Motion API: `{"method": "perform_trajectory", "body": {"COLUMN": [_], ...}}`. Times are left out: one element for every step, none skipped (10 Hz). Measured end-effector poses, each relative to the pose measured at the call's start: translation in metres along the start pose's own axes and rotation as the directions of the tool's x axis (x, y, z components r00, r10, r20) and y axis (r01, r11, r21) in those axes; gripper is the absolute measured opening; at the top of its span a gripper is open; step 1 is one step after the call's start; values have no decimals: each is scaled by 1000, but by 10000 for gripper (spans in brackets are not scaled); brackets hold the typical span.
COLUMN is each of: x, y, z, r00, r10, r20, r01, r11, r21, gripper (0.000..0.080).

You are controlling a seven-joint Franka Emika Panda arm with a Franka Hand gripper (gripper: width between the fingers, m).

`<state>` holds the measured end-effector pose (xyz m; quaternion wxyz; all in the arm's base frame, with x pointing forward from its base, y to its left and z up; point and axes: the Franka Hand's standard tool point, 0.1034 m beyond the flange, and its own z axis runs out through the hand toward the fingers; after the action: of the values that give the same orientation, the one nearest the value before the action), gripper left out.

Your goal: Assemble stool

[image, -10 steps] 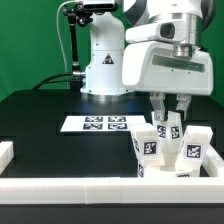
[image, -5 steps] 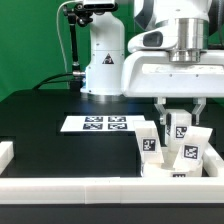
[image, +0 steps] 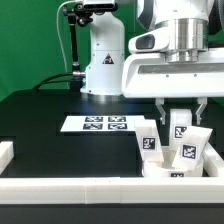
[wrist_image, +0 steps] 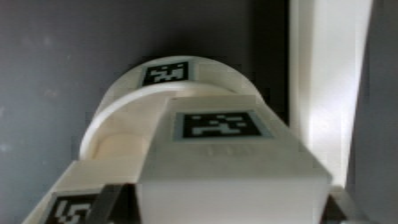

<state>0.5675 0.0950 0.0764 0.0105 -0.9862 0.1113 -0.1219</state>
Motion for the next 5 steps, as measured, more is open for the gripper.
{"method": "perform_trajectory", "body": {"x": [0, -1, -1, -2, -2], "y": [-1, -1, -2, -2, -3], "z": [0, 0, 0, 0, 0], "r00": [999, 994, 984, 969, 948], "r10": [34, 107, 178, 247, 317], "r20": [1, 3, 5, 9, 12], "r01": [-34, -107, -178, -247, -317], "r11": [999, 994, 984, 969, 948], "r21": [3, 7, 11, 15, 19], "gripper": [345, 345, 345, 345, 345]}}
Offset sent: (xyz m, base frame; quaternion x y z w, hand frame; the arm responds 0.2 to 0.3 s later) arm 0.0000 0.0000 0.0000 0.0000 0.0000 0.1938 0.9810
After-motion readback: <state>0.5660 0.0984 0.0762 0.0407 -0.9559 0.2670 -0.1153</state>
